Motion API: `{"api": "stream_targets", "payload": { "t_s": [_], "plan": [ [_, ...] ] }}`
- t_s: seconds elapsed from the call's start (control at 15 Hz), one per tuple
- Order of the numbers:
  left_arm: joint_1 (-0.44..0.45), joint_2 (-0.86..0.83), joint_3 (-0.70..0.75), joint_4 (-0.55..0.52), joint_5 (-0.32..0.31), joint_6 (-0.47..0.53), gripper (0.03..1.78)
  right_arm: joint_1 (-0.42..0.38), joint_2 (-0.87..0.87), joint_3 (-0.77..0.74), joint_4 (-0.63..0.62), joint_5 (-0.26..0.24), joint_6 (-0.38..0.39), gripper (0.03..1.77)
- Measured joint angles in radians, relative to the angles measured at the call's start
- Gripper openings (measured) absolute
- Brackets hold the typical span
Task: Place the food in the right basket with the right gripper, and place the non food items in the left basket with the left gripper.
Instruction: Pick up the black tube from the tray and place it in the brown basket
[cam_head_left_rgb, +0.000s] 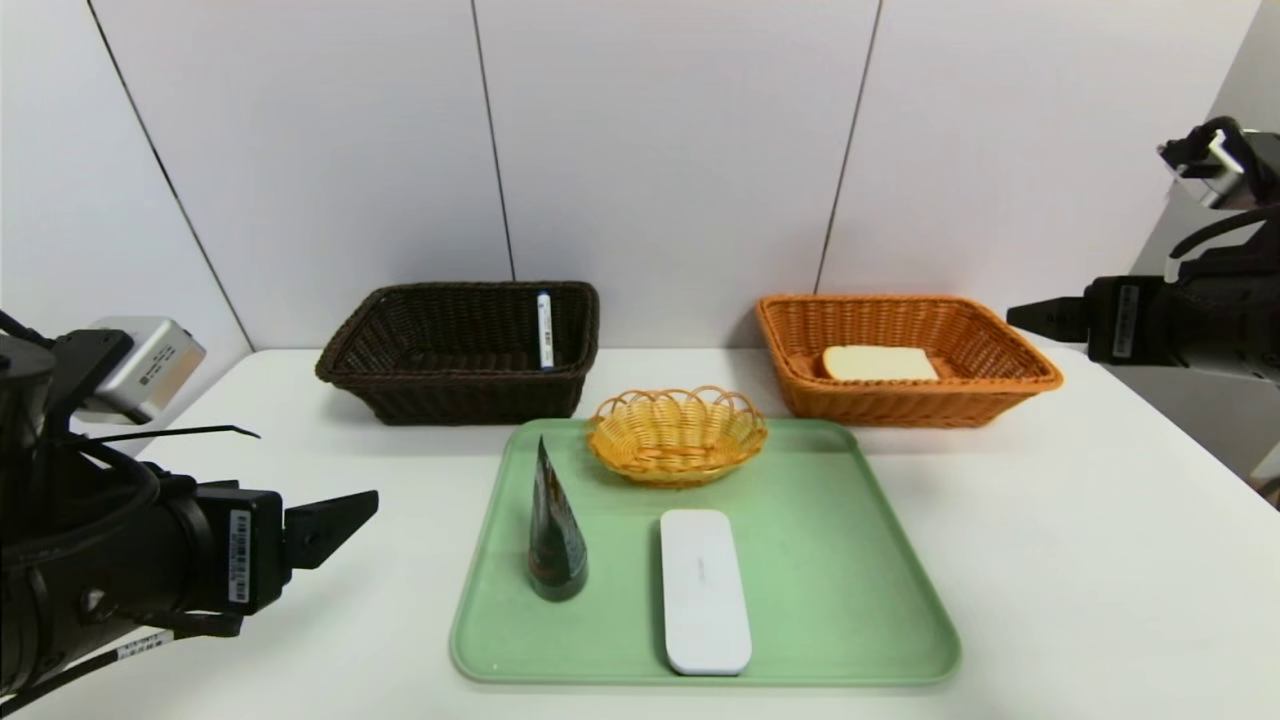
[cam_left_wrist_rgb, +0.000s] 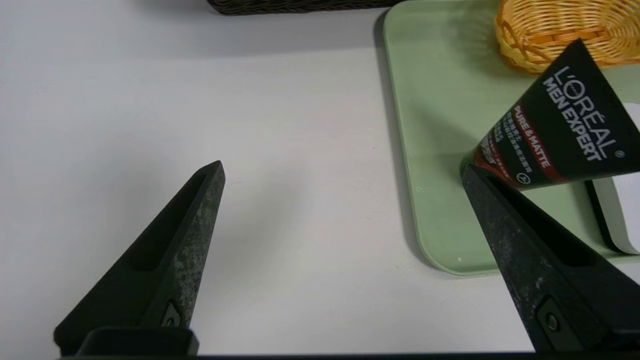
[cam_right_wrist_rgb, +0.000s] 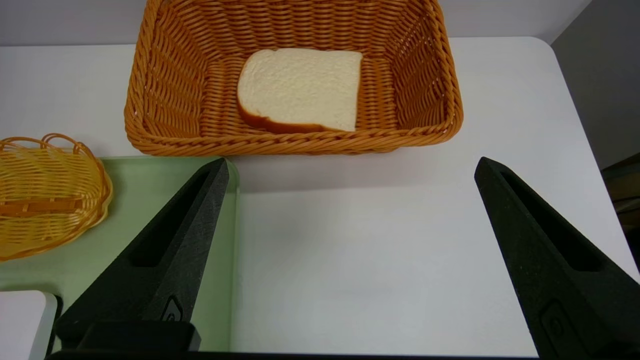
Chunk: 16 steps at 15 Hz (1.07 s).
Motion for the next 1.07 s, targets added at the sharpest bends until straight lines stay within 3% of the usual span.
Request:
{"api": "stream_targets", "payload": {
  "t_s": [0.47,0.87,1.07],
  "plan": [
    [-0.176,-0.003,0.054,-0.085,0.019,-0.023,1.69,-0.022,0.001,-0.005,0.008,-0.036,-0.02,1.69],
    [-0.344,0.07,0.069,-0.1,0.173,-0.15,1.69,-0.043,0.001,-0.006,0.034,-0.069,-0.02,1.69],
    [-0.393,0.15,0.048,-0.2,0.274,-0.172,1.69,-0.055,0.001,-0.003,0.034,-0.07,-0.018,1.69]
  ]
}}
